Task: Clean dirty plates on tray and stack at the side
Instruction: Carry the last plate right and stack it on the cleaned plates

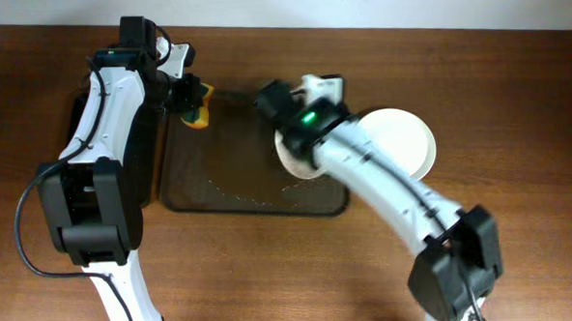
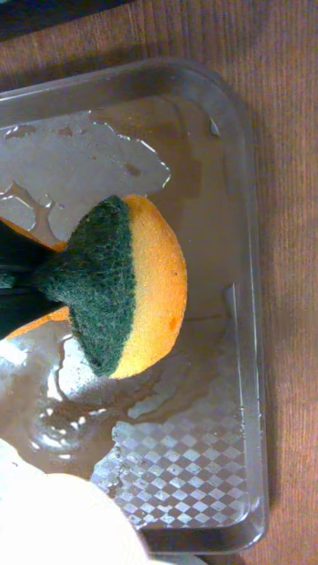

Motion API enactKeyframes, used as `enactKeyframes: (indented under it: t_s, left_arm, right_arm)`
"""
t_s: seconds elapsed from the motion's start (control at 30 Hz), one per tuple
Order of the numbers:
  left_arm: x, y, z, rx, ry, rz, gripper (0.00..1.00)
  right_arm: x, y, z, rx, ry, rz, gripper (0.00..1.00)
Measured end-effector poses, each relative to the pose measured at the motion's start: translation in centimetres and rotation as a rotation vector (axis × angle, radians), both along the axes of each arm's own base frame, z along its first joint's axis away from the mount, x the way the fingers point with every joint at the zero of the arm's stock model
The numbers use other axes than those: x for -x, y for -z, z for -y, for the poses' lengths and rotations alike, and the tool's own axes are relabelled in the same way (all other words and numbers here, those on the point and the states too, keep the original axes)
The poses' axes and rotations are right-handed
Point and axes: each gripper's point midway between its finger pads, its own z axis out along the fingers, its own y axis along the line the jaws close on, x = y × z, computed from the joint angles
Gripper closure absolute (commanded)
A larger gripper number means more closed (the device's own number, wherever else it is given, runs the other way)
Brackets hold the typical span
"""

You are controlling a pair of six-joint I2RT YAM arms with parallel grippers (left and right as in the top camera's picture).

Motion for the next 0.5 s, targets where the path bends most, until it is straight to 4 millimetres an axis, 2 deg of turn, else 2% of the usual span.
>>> enactKeyframes:
  t_s: [0.07, 0.17, 0.33, 0.4, 0.43, 0.47, 0.5]
  left_arm:
    - [0.0, 0.1, -0.2, -0.014, -0.005, 0.0, 1.0]
    - [-0.1, 0.2, -0.6, -0.033, -0.012, -0.001, 1.0]
    - [-0.1, 0.3, -0.7, -0.041, -0.014, -0.001, 1.0]
    - [-0.1, 0.3, -0.7, -0.041, -0.015, -0.001, 1.0]
    - [-0.1, 0.3, -0.7, -0.041, -0.015, -0.001, 1.0]
    - [-0.1, 0.3, -0.7, -0.042, -0.015, -0.001, 1.0]
    - [-0.1, 0.3, -0.7, -0.042, -0.015, -0.001, 1.0]
  right_arm:
    - [-0.6, 2.0, 2.2, -0.154, 0.038, -0.139, 0.96]
    - [-1.2, 3.2, 6.9, -0.306, 0.113, -0.255, 0.96]
    - [-0.7, 3.8, 16.2, -0.376, 0.291, -0.327, 0.96]
    - [-0.6, 3.8, 19.6, -0.388, 0.362, -0.317, 0.96]
    - [-0.6, 4.0, 20.6, -0.393, 0.385, -0.308, 0.96]
    - [-0.4, 4.6, 22.9, -0.403, 0.439, -0.295, 0.96]
    - [0.0, 5.3, 24.2, -0.408, 0.474, -0.297, 0.96]
